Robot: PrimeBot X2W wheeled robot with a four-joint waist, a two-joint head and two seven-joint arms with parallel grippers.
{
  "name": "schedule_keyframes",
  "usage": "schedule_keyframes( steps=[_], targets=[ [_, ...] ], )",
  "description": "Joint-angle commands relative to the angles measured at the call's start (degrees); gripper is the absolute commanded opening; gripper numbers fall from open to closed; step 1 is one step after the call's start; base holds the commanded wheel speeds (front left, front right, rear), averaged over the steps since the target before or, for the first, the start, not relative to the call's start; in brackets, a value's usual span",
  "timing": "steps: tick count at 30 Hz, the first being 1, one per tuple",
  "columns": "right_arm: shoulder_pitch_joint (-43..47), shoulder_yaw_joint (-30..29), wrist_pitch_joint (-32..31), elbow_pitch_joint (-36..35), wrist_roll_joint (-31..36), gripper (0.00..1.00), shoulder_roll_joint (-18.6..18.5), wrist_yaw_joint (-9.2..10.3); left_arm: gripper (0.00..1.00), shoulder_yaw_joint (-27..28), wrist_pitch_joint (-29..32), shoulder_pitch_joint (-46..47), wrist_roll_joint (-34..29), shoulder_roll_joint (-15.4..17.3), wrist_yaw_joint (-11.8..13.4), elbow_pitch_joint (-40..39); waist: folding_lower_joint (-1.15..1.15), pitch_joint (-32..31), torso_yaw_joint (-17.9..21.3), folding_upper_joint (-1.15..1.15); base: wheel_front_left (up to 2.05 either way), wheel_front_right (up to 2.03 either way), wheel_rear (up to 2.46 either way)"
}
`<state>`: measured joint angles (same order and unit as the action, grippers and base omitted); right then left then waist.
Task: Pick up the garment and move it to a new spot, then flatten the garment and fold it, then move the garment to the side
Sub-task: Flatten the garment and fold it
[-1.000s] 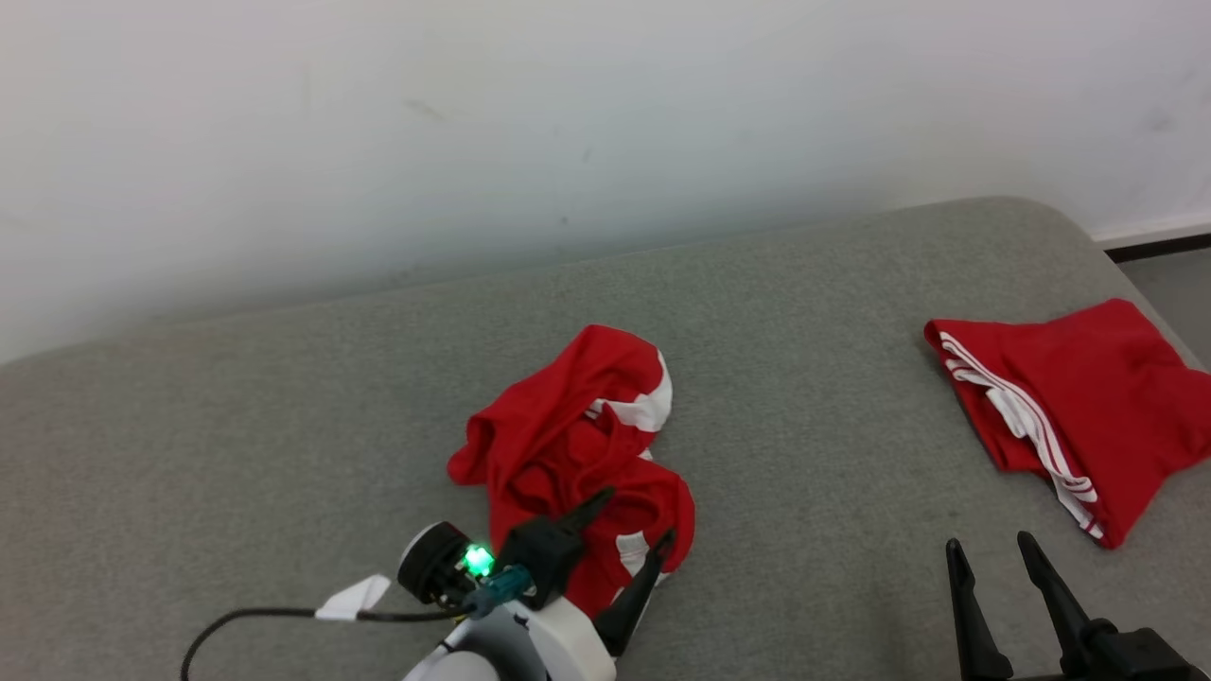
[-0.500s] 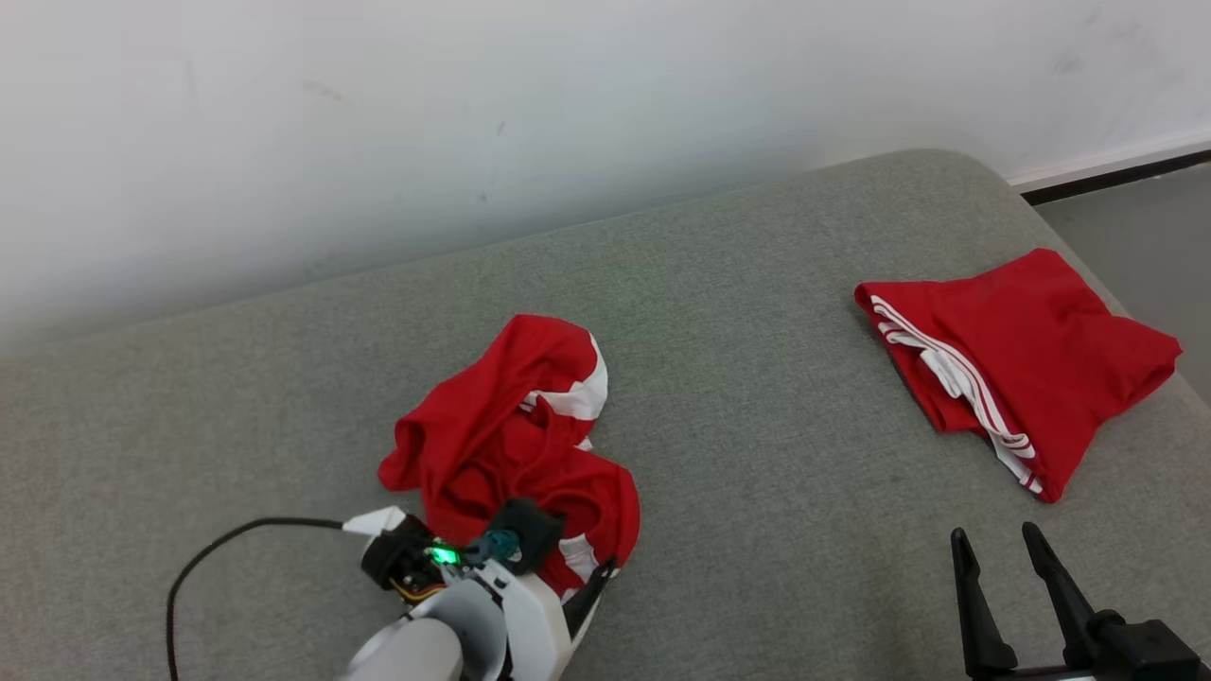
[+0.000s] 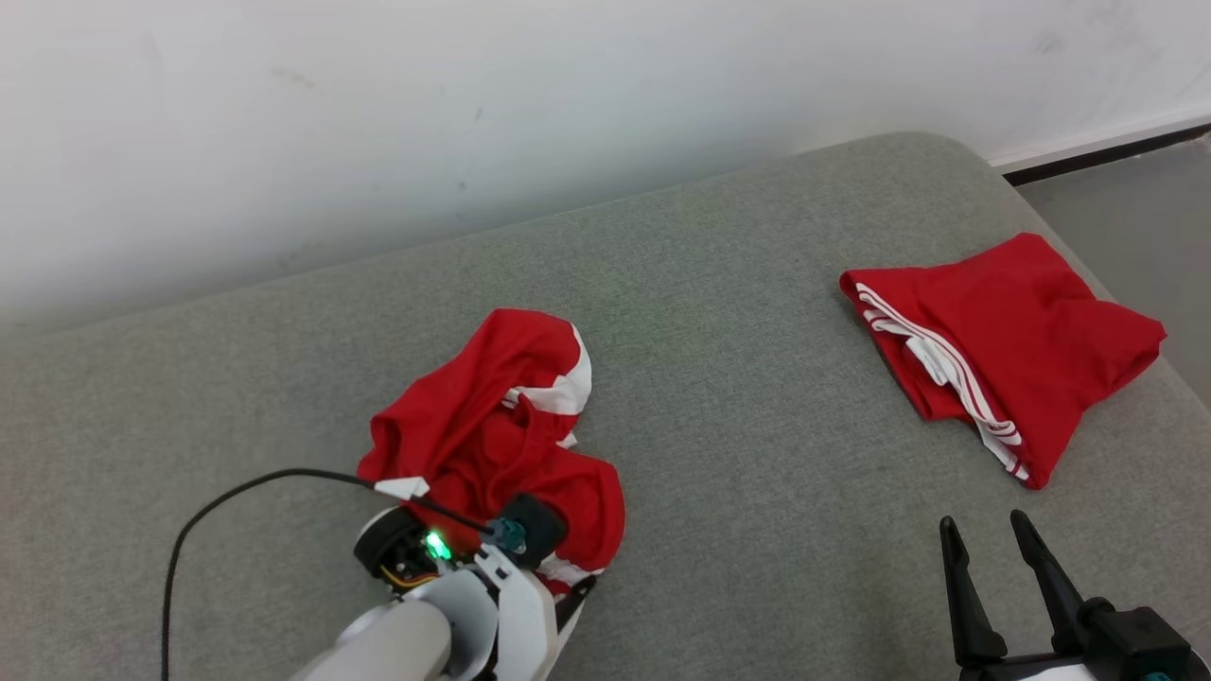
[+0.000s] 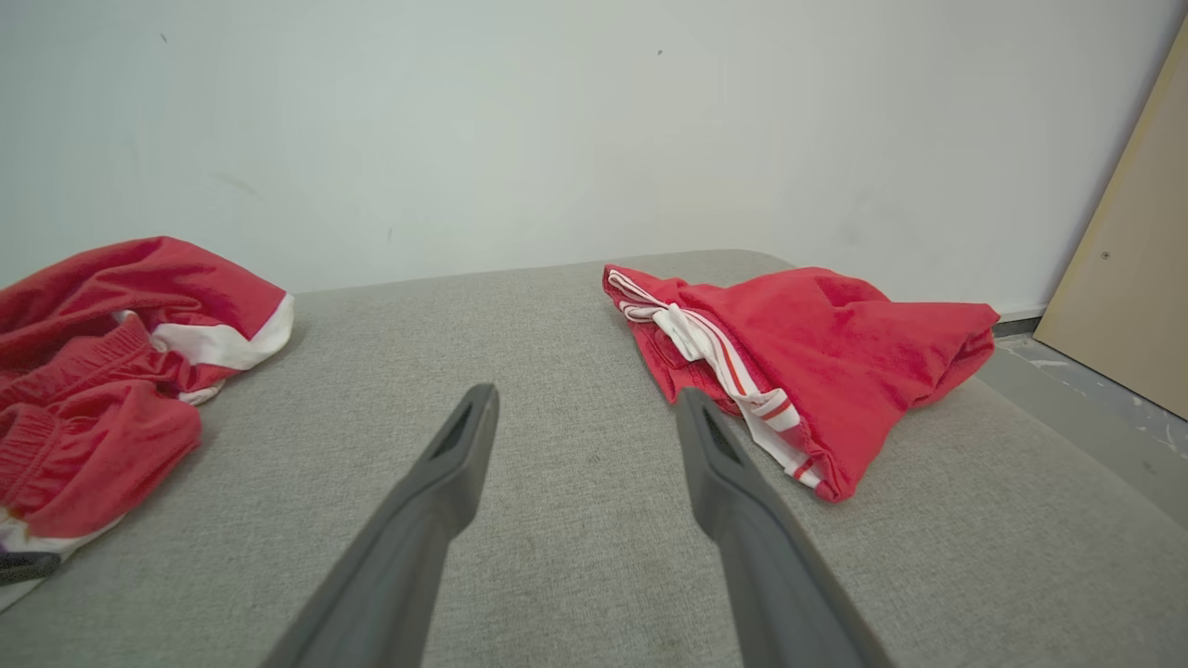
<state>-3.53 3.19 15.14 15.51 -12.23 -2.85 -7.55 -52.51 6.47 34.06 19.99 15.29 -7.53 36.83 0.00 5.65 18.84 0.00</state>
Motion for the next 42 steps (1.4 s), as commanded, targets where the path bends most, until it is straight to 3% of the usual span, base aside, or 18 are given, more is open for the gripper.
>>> schedule_keyframes(
  steps=[1, 2, 3, 4, 5, 10, 20, 28, 35, 42],
  targets=[
    [-0.5, 0.0, 0.0, 0.2, -0.4, 1.0, -0.1, 0.14, 0.7, -0.2, -0.2, 0.7, 1.2, 0.6, 0.1, 0.4, 0.0, 0.2, 0.3, 0.0, 0.0, 0.0, 0.0],
    [-0.4, 0.0, 0.0, 0.2, -0.5, 1.0, -0.1, 0.14, 0.52, -0.4, -0.3, 1.0, 1.5, 0.7, 0.1, 0.6, 0.0, 0.3, 0.5, 0.0, 0.0, 0.0, 0.0],
    [-0.4, 0.1, 0.0, 0.3, -0.6, 1.0, -0.1, 0.14, 0.42, -0.5, -0.5, 1.2, 1.9, 0.8, 0.1, 0.8, 0.0, 0.4, 0.7, 0.0, 0.0, 0.0, 0.0],
    [-0.3, 0.1, 0.0, 0.3, -0.7, 1.0, -0.1, 0.14, 0.24, -0.7, -0.3, 1.3, 2.8, 0.8, 0.1, 1.0, 0.0, 0.4, 0.8, 0.0, 0.0, 0.0, 0.0],
    [-0.2, 0.1, 0.0, 0.3, -0.8, 1.0, -0.1, 0.14, 0.0, -0.8, 0.0, 1.4, 3.6, 0.7, 0.1, 1.2, 0.0, 0.4, 1.0, 0.0, 0.0, 0.0, 0.0],
    [0.0, -0.3, 0.0, 0.4, -0.9, 1.0, -0.1, 0.14, 0.0, -1.3, 1.6, 2.7, 8.4, 0.9, 0.1, 0.4, 0.0, 0.2, 1.3, 0.0, 0.0, 0.0, 0.0],
    [-0.5, 0.5, 0.0, 0.5, -1.2, 1.0, -0.1, 0.14, 0.0, 10.1, 2.0, 11.8, 19.9, -0.4, 1.1, -3.1, 0.0, -0.1, 1.4, 0.0, 0.0, 0.0, 0.0],
    [-0.8, 1.1, 0.0, 0.7, -1.8, 1.0, -0.1, 0.14, 0.0, 17.8, -7.0, 19.5, 20.1, 0.1, 7.2, -2.8, 0.0, 0.3, 3.1, 0.0, 0.0, 0.0, 0.0],
    [-0.8, 0.5, 0.0, 0.4, -2.8, 1.0, -0.1, 0.14, 0.0, 17.0, -16.0, 16.1, 17.2, -3.0, 11.1, -0.8, 0.0, 1.5, 3.2, 0.0, 0.0, 0.0, 0.0],
    [-0.7, -0.5, 0.0, 0.5, -2.5, 1.0, -0.1, 0.14, 0.0, 13.1, -19.9, 7.1, 16.6, -8.4, 11.4, -0.6, 0.0, 2.8, 0.7, 0.0, 0.0, 0.0, 0.0]
  ],
)
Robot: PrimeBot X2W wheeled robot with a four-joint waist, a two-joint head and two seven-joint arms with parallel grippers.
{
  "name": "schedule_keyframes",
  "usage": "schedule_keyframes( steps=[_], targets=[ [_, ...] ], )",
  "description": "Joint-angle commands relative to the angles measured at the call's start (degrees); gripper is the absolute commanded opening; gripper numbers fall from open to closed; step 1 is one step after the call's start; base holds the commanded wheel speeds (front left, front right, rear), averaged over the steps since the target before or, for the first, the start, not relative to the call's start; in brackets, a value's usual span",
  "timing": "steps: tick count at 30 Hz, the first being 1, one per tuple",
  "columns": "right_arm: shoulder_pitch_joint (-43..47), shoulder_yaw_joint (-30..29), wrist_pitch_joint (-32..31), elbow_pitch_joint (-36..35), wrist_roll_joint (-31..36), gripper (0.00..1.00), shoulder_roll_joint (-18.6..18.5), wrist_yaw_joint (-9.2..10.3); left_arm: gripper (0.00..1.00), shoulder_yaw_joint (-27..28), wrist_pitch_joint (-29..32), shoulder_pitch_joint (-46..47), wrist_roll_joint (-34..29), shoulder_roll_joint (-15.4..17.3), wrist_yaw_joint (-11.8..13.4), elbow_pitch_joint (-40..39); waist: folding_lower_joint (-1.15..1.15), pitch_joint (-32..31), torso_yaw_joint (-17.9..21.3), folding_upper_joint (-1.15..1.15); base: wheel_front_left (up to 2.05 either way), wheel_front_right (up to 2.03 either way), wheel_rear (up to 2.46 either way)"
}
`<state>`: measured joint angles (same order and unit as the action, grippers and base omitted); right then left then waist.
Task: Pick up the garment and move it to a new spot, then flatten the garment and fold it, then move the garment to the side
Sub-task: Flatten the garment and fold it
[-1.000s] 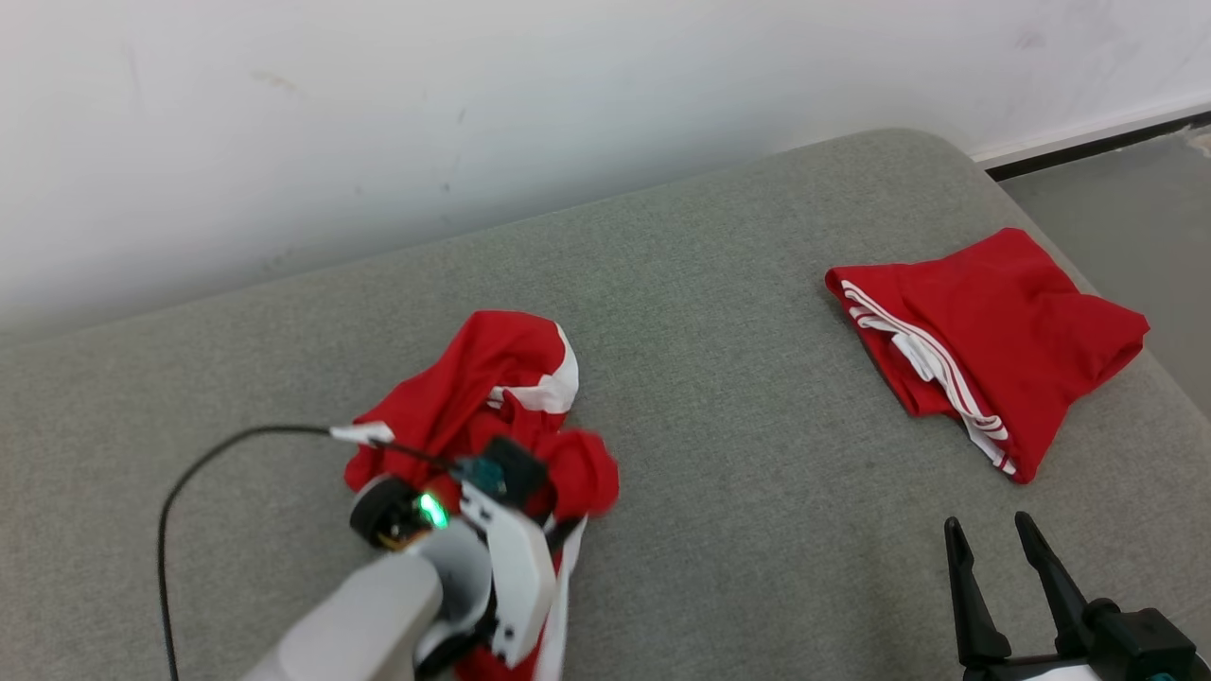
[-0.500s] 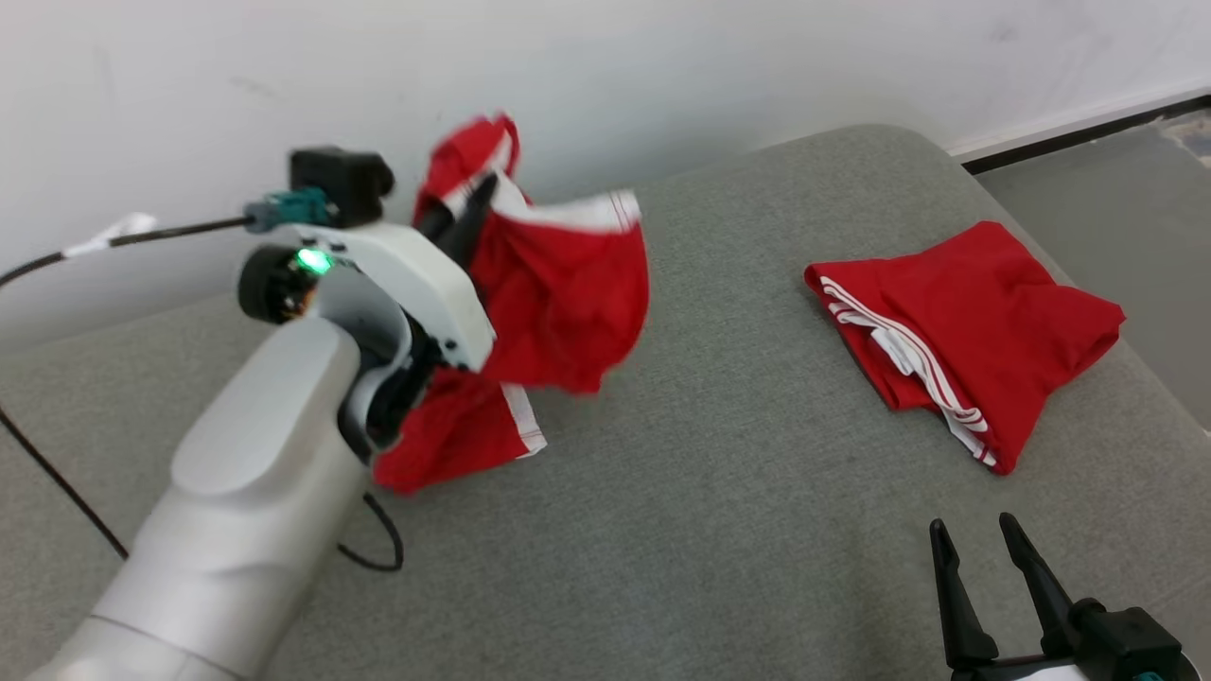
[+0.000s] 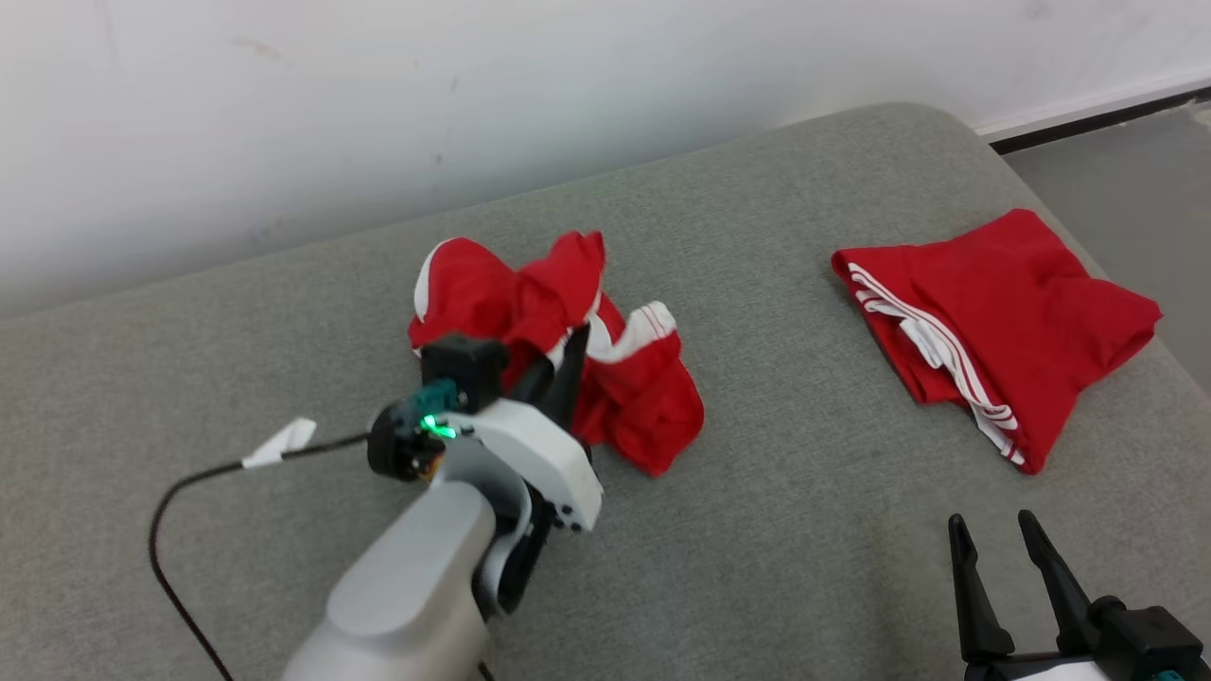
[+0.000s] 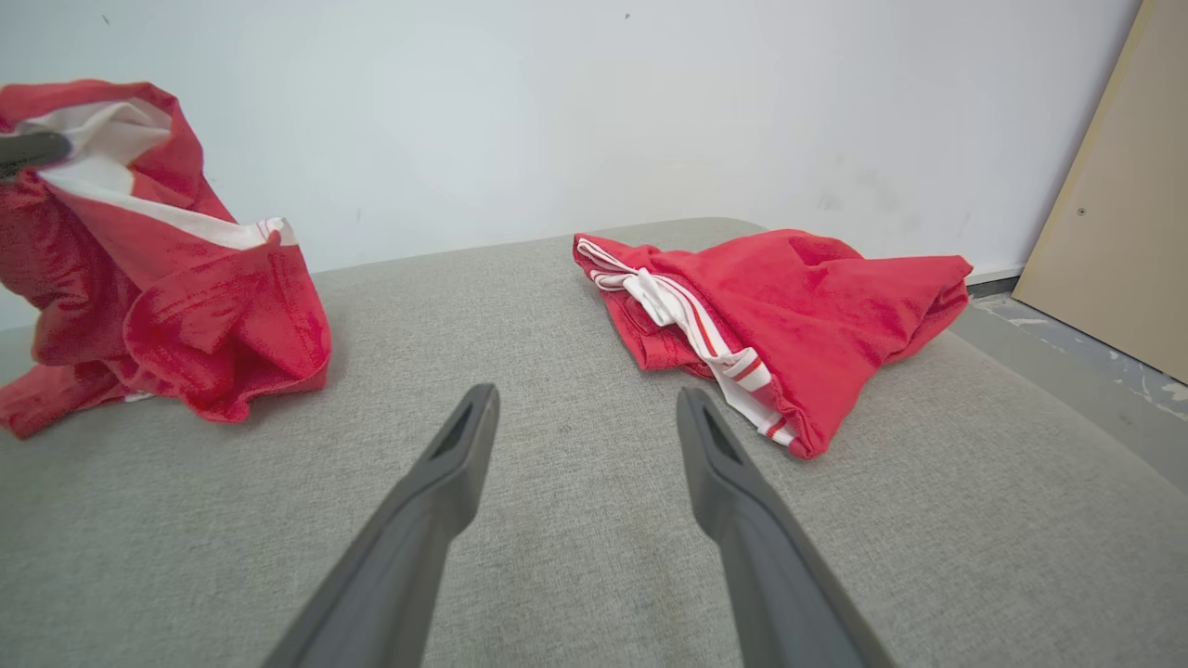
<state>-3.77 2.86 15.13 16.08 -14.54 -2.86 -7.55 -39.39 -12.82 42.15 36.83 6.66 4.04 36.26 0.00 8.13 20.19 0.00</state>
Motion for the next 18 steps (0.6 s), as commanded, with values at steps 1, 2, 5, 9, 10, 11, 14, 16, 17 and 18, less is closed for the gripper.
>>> schedule_keyframes(
  steps=[1, 2, 5, 9, 10, 11, 14, 16, 17, 18],
  targets=[
    [-0.6, -0.2, 0.0, -0.1, 0.0, 1.0, -0.1, 0.14, 0.0, -0.6, -0.8, -2.3, -0.2, -0.3, -0.4, -0.1, 0.0, 0.4, -1.1, 0.0, 0.0, 0.0, 0.0],
    [-0.6, -0.3, 0.0, -0.1, 0.1, 1.0, -0.1, 0.14, 0.0, -1.2, -1.1, -3.5, -0.6, -0.6, -0.3, -0.3, 0.0, 0.5, -1.5, 0.0, 0.0, 0.0, 0.0],
    [-0.6, -0.8, 0.0, 0.0, 0.5, 1.0, -0.1, 0.14, 0.0, -2.5, -1.5, -6.7, -0.7, -1.3, -0.2, -0.9, 0.0, 0.6, -3.0, 0.0, 0.0, 0.0, 0.0],
    [-0.2, -1.2, 0.0, 0.1, 1.0, 1.0, -0.1, 0.14, 0.0, -3.4, -1.9, -10.4, -1.1, -1.0, -0.4, -2.1, 0.0, 0.4, -5.0, 0.0, 0.0, 0.0, 0.0],
    [-0.2, -1.4, 0.0, 0.1, 1.1, 1.0, -0.1, 0.14, 0.0, -3.6, -1.9, -11.2, -1.1, -0.9, -0.5, -2.5, 0.0, 0.4, -5.4, 0.0, 0.0, 0.0, 0.0],
    [-0.1, -1.5, 0.0, 0.2, 1.2, 1.0, -0.1, 0.14, 0.0, -3.8, -1.9, -12.2, -0.7, -0.9, -0.9, -2.9, 0.0, 0.3, -5.8, 0.0, 0.0, 0.0, 0.0],
    [0.1, -1.4, 0.0, 0.3, 1.4, 1.0, -0.1, 0.14, 0.0, -4.1, -2.0, -14.2, -0.3, -0.7, -1.6, -3.8, 0.0, 0.1, -6.7, 0.0, 0.0, 0.0, 0.0],
    [0.2, -1.4, 0.0, 0.3, 1.5, 1.0, -0.1, 0.14, 0.13, -4.3, -2.1, -15.3, -0.1, -0.6, -2.0, -4.2, 0.0, -0.1, -7.3, 0.0, 0.0, 0.0, 0.0],
    [0.3, -1.4, 0.0, 0.3, 1.5, 1.0, -0.1, 0.14, 0.25, -4.4, -2.1, -15.6, -0.2, -0.5, -2.1, -4.3, 0.0, -0.1, -7.5, 0.0, 0.0, 0.0, 0.0],
    [0.3, -1.3, 0.0, 0.3, 1.6, 1.0, -0.1, 0.14, 0.42, -4.7, -2.2, -16.0, -0.2, -0.4, -2.5, -4.4, 0.0, -0.2, -7.6, 0.0, 0.0, 0.0, 0.0]
  ],
)
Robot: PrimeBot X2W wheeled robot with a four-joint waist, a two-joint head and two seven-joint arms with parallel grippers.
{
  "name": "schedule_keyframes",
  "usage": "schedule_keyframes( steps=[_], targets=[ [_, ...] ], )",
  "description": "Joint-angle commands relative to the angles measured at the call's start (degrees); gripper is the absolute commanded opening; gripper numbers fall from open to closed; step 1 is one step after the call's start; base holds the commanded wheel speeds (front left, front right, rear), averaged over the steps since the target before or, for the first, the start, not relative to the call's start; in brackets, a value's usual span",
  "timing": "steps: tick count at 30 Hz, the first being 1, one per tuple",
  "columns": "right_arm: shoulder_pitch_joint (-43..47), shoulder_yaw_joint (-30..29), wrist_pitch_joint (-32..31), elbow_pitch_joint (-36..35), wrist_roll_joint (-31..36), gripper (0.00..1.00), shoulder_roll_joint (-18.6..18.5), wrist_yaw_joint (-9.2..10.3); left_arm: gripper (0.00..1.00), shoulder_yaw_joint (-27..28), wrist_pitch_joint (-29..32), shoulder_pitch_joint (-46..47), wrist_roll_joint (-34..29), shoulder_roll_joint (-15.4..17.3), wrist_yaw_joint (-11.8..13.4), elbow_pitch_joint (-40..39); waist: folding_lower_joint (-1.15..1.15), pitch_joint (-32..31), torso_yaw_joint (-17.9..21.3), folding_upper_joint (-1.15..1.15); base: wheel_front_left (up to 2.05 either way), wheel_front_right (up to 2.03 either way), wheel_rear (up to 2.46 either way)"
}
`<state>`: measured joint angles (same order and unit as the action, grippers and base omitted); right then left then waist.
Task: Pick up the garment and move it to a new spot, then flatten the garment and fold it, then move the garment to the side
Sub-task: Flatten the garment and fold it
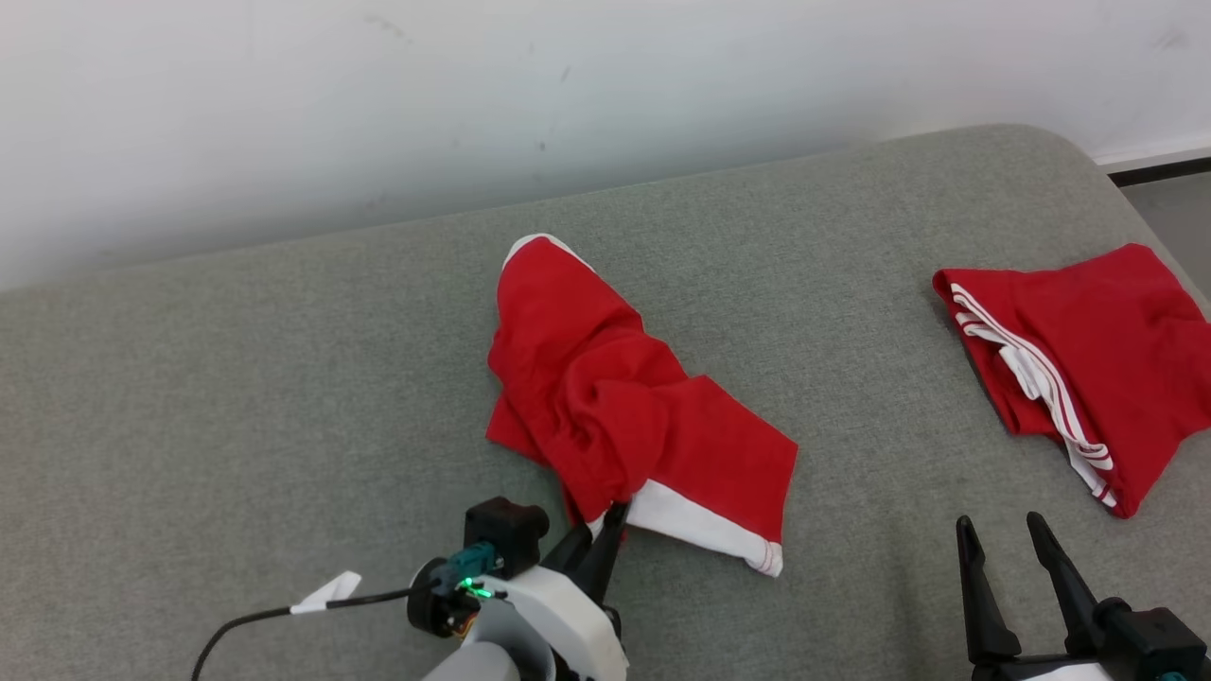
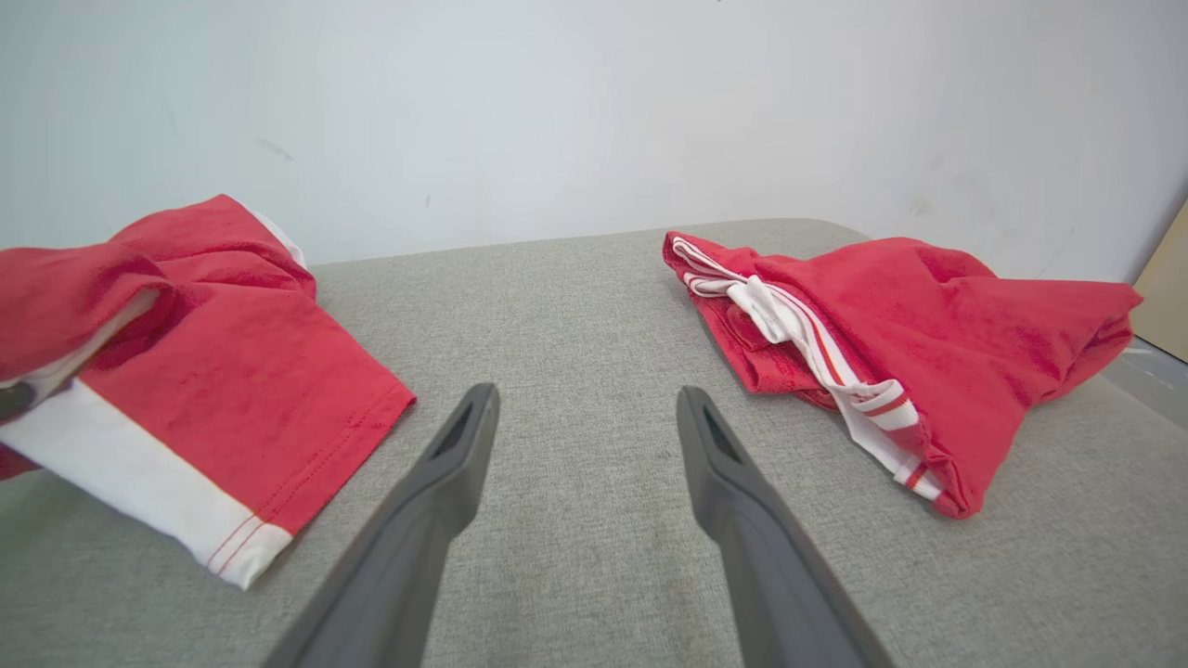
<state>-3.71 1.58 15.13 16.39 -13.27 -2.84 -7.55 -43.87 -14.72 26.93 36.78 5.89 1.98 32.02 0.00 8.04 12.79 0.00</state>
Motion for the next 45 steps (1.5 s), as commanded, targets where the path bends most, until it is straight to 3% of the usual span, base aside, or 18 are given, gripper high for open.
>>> schedule_keyframes(
  steps=[1, 2, 3, 17, 26, 27, 28, 29, 30, 31, 38, 45],
  targets=[
    [0.3, 0.0, 0.0, 0.1, 0.4, 1.0, -0.1, 0.14, 0.65, -0.5, -0.3, -1.1, -0.3, 0.6, -0.7, -0.2, 0.0, -0.3, -0.3, 0.0, 0.0, 0.0, 0.0],
    [0.4, 0.1, 0.0, 0.1, 0.5, 1.0, -0.2, 0.14, 0.95, -0.6, -0.3, -1.4, -0.5, 0.8, -0.8, -0.3, 0.0, -0.4, -0.4, 0.0, 0.0, 0.0, 0.0],
    [0.5, 0.2, 0.0, 0.2, 0.6, 1.0, -0.2, 0.14, 1.0, -0.9, -0.3, -1.7, -0.6, 1.1, -1.1, -0.3, 0.0, -0.6, -0.5, 0.0, 0.0, 0.0, 0.0],
    [1.1, 0.2, 0.0, 0.4, 0.9, 1.0, -0.1, 0.14, 1.0, -2.6, 2.0, -5.1, 0.7, 5.7, -4.0, -3.0, 0.0, -1.4, 0.6, 0.0, 0.0, 0.0, 0.0],
    [1.3, 0.2, 0.0, 0.5, 1.4, 1.0, -0.1, 0.14, 1.0, -2.0, 2.9, -6.4, 1.9, 8.7, -3.8, -5.0, 0.0, -1.7, 1.4, 0.0, 0.0, 0.0, 0.0],
    [1.2, 0.2, 0.0, 0.5, 1.4, 1.0, -0.1, 0.14, 0.92, -2.2, 3.2, -6.3, 2.0, 8.8, -4.0, -4.9, 0.0, -1.7, 1.4, 0.0, 0.0, 0.0, 0.0],
    [1.0, 0.2, 0.0, 0.5, 1.4, 1.0, -0.1, 0.14, 0.56, -2.2, 3.3, -6.2, 2.1, 8.8, -4.2, -4.9, 0.0, -1.6, 1.5, 0.0, 0.0, 0.0, 0.0],
    [0.9, 0.2, 0.0, 0.4, 1.5, 1.0, -0.1, 0.14, 0.34, -2.1, 3.4, -6.2, 2.6, 8.7, -4.4, -4.8, 0.0, -1.6, 1.5, 0.0, 0.0, 0.0, 0.0],
    [0.9, 0.1, 0.0, 0.3, 1.5, 1.0, -0.1, 0.14, 0.06, -2.1, 3.5, -6.1, 2.4, 8.7, -4.6, -4.7, 0.0, -1.5, 1.5, 0.0, 0.0, 0.0, 0.0],
    [0.9, 0.0, 0.0, 0.3, 1.6, 1.0, -0.1, 0.14, 0.0, -2.2, 3.6, -5.9, 2.4, 8.7, -4.9, -4.7, 0.0, -1.6, 1.5, 0.0, 0.0, 0.0, 0.0],
    [2.0, -0.9, 0.0, 0.0, 2.0, 1.0, -0.1, 0.15, 0.0, -2.2, 3.5, -6.4, 3.3, 9.4, -5.3, -4.0, 0.0, -2.2, -0.3, 0.0, 0.0, 0.0, 0.0],
    [3.3, -1.0, 0.0, 0.0, 1.7, 1.0, -0.2, 0.15, 0.0, -0.8, 3.7, -10.8, 4.3, 13.9, -3.1, -8.4, 0.0, -3.3, -3.9, 0.0, 0.0, 0.0, 0.0]
  ],
)
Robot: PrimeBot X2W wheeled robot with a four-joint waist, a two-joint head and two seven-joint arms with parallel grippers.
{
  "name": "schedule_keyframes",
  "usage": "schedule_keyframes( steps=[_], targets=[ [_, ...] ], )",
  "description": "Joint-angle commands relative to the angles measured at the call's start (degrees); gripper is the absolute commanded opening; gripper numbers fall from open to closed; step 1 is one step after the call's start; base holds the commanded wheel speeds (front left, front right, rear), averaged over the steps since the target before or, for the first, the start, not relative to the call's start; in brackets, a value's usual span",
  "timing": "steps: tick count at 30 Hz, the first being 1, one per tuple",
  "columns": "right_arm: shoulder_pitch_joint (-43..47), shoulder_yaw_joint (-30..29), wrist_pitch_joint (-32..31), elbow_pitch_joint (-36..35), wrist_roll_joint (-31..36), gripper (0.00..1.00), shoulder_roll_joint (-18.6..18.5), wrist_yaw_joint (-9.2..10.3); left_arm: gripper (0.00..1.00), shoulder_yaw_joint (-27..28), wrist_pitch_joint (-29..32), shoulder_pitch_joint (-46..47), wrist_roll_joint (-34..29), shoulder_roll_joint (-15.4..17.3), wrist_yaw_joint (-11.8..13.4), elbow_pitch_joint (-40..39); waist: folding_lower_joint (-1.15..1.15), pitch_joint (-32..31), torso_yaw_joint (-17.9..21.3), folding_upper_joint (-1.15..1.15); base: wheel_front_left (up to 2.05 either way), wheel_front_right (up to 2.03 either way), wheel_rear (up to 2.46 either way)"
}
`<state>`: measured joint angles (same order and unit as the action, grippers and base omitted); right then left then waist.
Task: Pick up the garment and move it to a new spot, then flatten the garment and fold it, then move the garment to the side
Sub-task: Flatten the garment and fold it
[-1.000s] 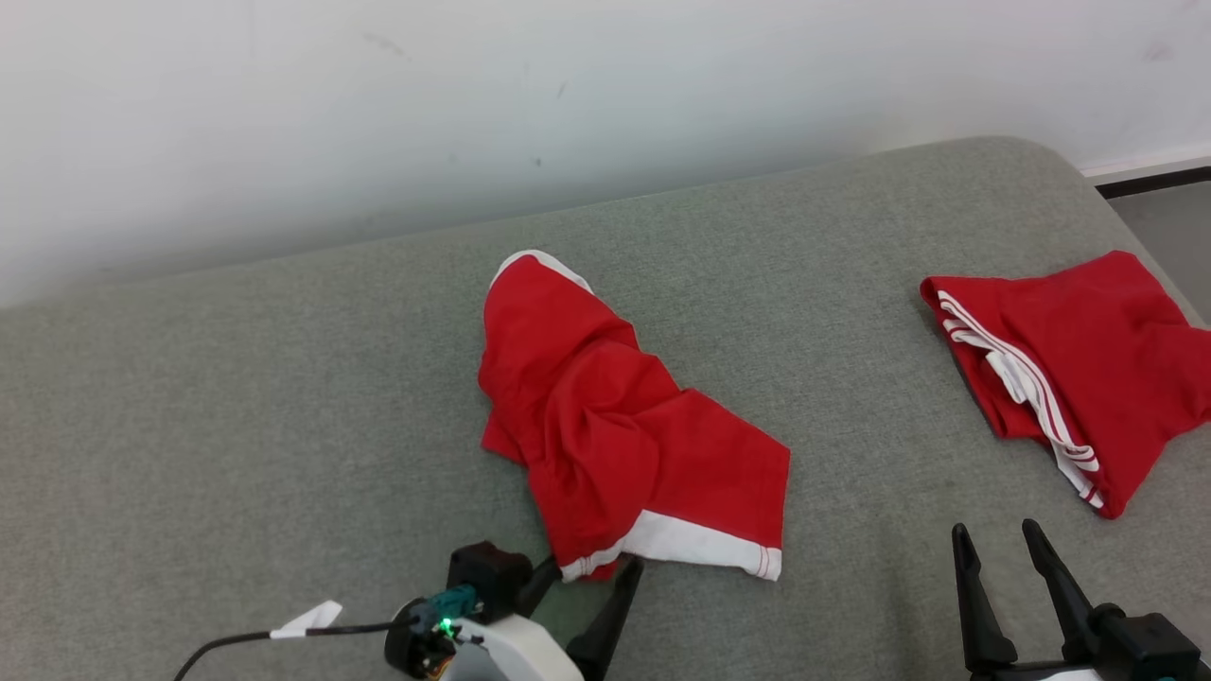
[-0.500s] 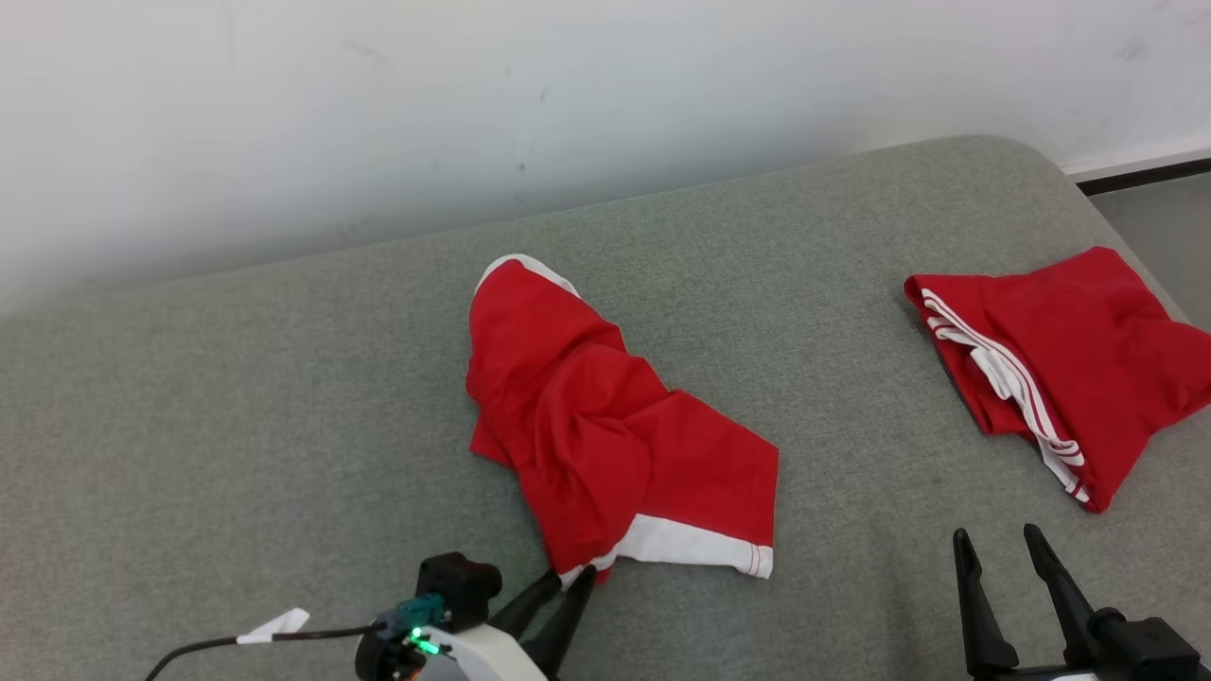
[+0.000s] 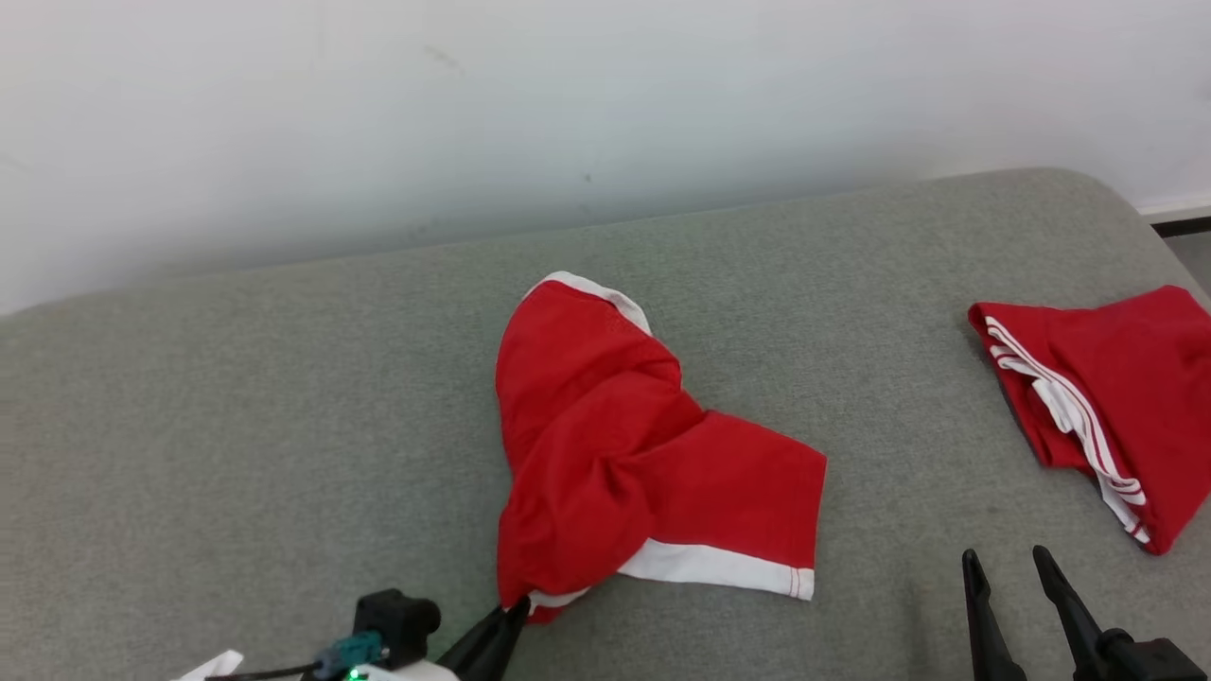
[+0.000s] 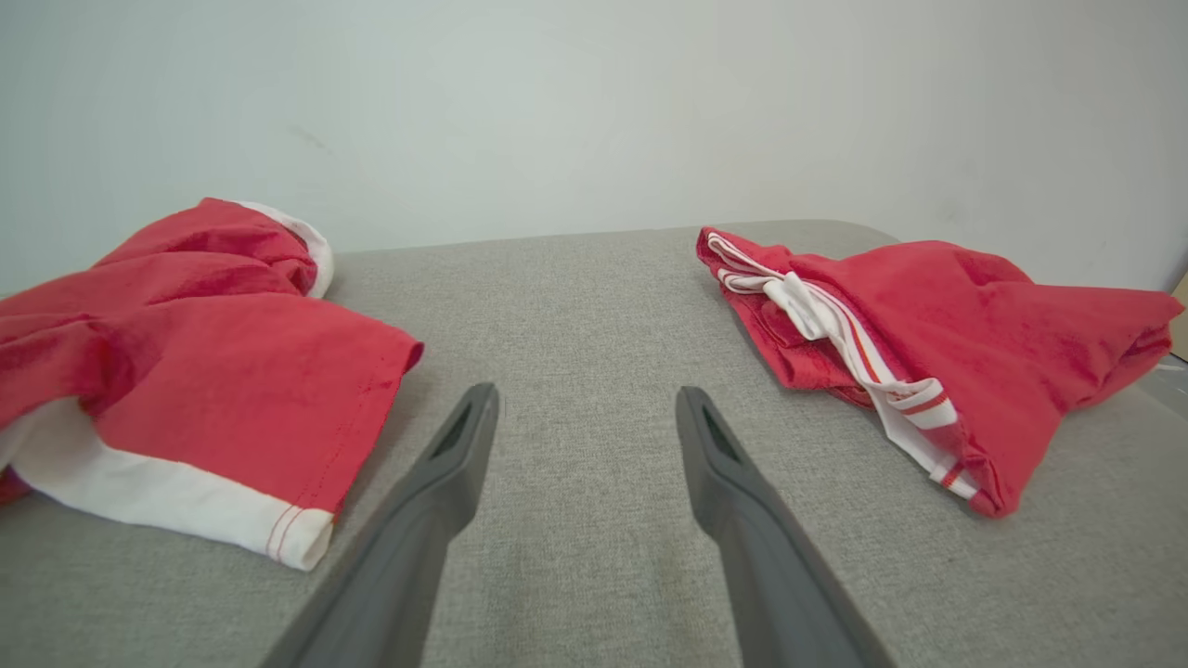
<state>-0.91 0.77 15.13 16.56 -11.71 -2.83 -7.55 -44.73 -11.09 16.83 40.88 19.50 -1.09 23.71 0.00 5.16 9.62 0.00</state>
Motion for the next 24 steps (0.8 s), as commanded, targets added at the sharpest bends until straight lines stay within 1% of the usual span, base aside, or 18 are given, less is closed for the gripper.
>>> schedule_keyframes(
  steps=[1, 8, 12, 14, 17, 18, 19, 20, 21, 22, 23, 24],
  targets=[
    [0.8, -0.2, 0.0, -0.1, 0.1, 1.0, -0.2, 0.15, 0.0, 0.2, 0.3, -1.6, 0.5, 1.1, 0.5, -1.2, 0.0, -0.6, -1.2, 0.0, 0.0, 0.0, 0.0],
    [1.5, -0.6, 0.0, 0.0, 0.7, 1.0, -0.2, 0.15, 0.0, -0.3, 4.4, -7.2, 1.1, 6.5, 3.6, -10.4, 0.0, -1.5, -4.1, 0.0, 0.0, 0.0, 0.0],
    [2.0, -1.0, 0.0, 0.5, 0.8, 1.0, -0.2, 0.15, 0.0, 0.8, 6.2, -8.8, 1.7, 9.2, 5.8, -15.1, 0.0, -1.9, -5.3, 0.0, 0.0, 0.0, 0.0],
    [1.9, -0.8, 0.0, 0.6, 1.0, 1.0, -0.1, 0.15, 0.0, 1.1, 6.9, -8.9, 1.9, 9.9, 6.4, -16.6, 0.0, -1.9, -5.8, 0.0, 0.0, 0.0, 0.0],
    [1.6, -0.7, 0.0, 1.0, 0.8, 1.0, -0.1, 0.15, 0.0, 1.7, 7.0, -7.6, 2.0, 9.2, 7.0, -17.4, 0.0, -2.0, -6.4, 0.0, 0.0, 0.0, 0.0],
    [1.5, -0.4, 0.0, 1.1, 0.7, 1.0, -0.1, 0.15, 0.03, 1.8, 7.0, -7.0, 1.8, 9.1, 7.1, -17.0, 0.0, -2.0, -6.6, 0.0, 0.0, 0.0, 0.0],
    [1.4, -0.1, 0.0, 1.3, 0.7, 1.0, -0.1, 0.15, 0.26, 1.8, 7.2, -6.7, 1.9, 8.6, 7.2, -16.4, 0.0, -2.1, -6.7, 0.0, 0.0, 0.0, 0.0],
    [1.3, 0.1, 0.0, 1.4, 0.7, 1.0, -0.2, 0.15, 0.35, 1.7, 7.6, -6.5, 2.3, 8.2, 7.4, -15.6, 0.0, -2.1, -6.7, 0.0, 0.0, 0.0, 0.0],
    [1.2, 0.3, 0.0, 1.6, 0.6, 1.0, -0.2, 0.15, 0.45, 1.4, 7.9, -6.2, 2.0, 8.1, 7.3, -14.9, 0.0, -2.1, -6.7, 0.0, 0.0, 0.0, 0.0],
    [1.1, 0.5, 0.0, 1.7, 0.5, 1.0, -0.2, 0.15, 0.8, 1.5, 7.9, -5.8, 1.9, 7.8, 7.5, -14.1, 0.0, -2.1, -6.7, 0.0, 0.0, 0.0, 0.0],
    [1.0, 0.7, 0.0, 1.7, 0.5, 1.0, -0.2, 0.15, 1.0, 1.5, 8.2, -5.7, 2.4, 7.3, 7.7, -13.3, 0.0, -2.1, -6.6, 0.0, 0.0, 0.0, 0.0],
    [0.9, 0.9, 0.0, 1.7, 0.5, 1.0, -0.2, 0.15, 1.0, 1.4, 8.6, -5.6, 2.5, 7.2, 7.9, -12.4, 0.0, -2.0, -6.5, 0.0, 0.0, 0.0, 0.0]
  ],
)
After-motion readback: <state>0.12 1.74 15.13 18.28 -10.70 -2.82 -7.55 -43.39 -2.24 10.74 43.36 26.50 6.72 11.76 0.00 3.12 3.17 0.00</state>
